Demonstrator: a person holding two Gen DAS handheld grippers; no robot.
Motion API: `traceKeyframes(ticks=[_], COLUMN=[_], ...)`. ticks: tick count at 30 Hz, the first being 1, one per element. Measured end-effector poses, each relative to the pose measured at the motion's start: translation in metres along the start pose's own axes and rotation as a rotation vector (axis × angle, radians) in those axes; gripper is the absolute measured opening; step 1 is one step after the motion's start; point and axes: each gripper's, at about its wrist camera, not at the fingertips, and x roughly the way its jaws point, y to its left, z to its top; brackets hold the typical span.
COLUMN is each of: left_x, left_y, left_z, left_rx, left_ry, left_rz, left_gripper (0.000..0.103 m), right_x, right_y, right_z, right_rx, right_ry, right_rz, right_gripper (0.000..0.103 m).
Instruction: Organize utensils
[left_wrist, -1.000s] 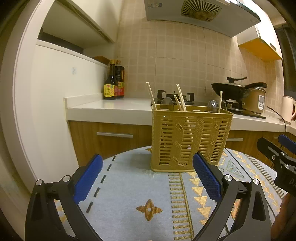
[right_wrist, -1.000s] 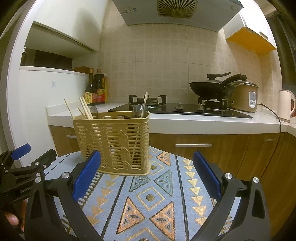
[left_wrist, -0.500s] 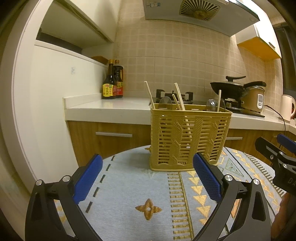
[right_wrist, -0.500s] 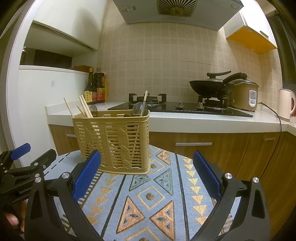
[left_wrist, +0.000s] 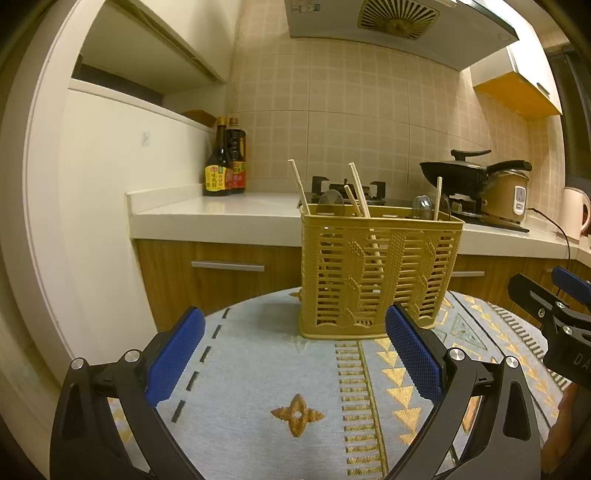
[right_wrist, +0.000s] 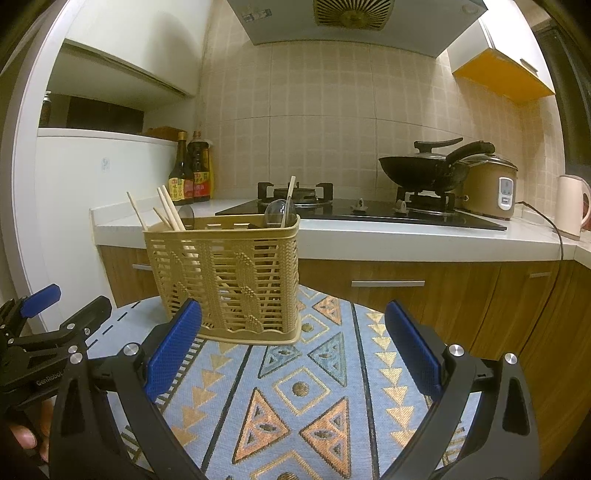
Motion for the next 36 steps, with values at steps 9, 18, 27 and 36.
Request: traceKeyframes(ticks=[9, 18, 27, 36], left_x=[0.0, 0.0009, 0.001, 0.0012], left_y=[-0.0001, -0.0005, -0.0006, -0.0006], left_z=[-0.0007, -0.001, -0.0009, -0.0008], left_rx=[0.002, 0.002, 0.002, 0.005], left_ry=[0.002, 0.004, 0.006, 0.005], left_rz=[0.0, -0.003, -0.003, 0.001], left_gripper=[0.095, 0.095, 0.095, 0.096], right_x=[0.0008, 0.0022, 0.0028, 0.0028], right_y=[0.0001, 0.0015, 0.0017, 0.0016], right_z=[0.0, -0.0001, -0.0002, -0.0004], right_rx=[0.003, -0.003, -0.003, -0.002], right_ry=[0.007, 0.015, 0.017, 0.018], right_rz=[0.005, 0.007, 0.009, 0.01], right_gripper=[0.095, 0.095, 0.095, 0.095])
